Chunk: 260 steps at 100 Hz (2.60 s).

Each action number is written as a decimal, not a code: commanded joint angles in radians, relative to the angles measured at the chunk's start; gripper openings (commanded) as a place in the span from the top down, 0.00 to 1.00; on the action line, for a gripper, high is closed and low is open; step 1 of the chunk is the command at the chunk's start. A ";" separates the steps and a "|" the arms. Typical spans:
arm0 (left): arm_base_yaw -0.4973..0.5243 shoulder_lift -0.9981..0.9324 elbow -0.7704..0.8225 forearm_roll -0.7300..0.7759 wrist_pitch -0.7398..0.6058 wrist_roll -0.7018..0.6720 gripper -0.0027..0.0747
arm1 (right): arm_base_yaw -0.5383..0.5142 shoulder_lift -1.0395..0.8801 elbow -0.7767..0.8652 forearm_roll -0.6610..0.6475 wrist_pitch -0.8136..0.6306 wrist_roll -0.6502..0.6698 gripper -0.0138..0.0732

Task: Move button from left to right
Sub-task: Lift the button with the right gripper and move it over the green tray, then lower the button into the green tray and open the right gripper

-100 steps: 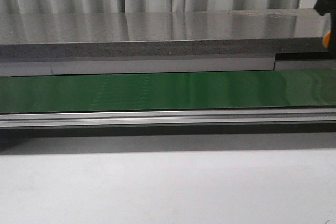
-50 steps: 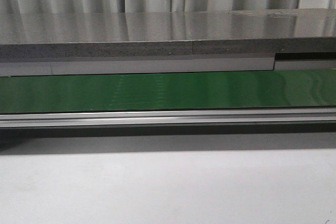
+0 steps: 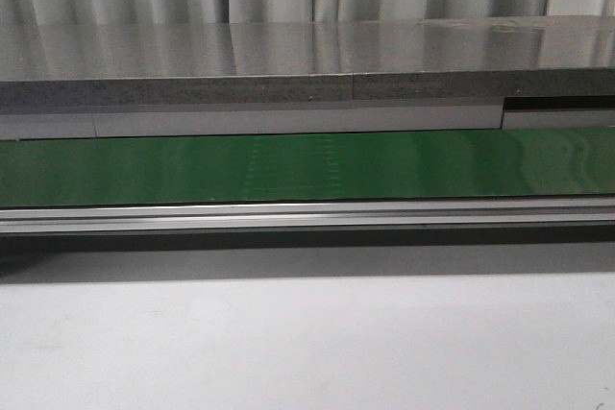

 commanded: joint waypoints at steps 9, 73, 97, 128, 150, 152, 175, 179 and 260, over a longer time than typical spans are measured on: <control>-0.009 0.009 -0.026 -0.001 -0.081 0.000 0.99 | -0.006 -0.011 -0.036 -0.008 -0.052 -0.010 0.53; -0.009 0.009 -0.026 -0.001 -0.081 0.000 0.99 | -0.006 -0.003 -0.036 -0.007 -0.075 0.018 0.21; -0.009 0.009 -0.026 -0.001 -0.081 0.000 0.99 | -0.004 -0.068 -0.036 0.013 -0.100 0.060 0.21; -0.009 0.009 -0.026 -0.001 -0.081 0.000 0.99 | 0.077 -0.236 -0.036 0.185 -0.131 0.060 0.21; -0.009 0.009 -0.026 -0.001 -0.081 0.000 0.99 | 0.226 -0.347 0.002 0.195 -0.164 0.060 0.21; -0.009 0.009 -0.026 -0.001 -0.081 0.000 0.99 | 0.241 -0.361 0.012 0.195 -0.175 0.060 0.21; -0.009 0.009 -0.026 -0.001 -0.081 0.000 0.99 | 0.383 -0.555 0.208 0.221 -0.363 0.060 0.21; -0.009 0.009 -0.026 -0.001 -0.081 0.000 0.99 | 0.404 -0.589 0.248 0.226 -0.403 0.060 0.21; -0.009 0.009 -0.026 -0.001 -0.081 0.000 0.99 | 0.471 -1.464 0.866 0.319 -0.441 0.060 0.21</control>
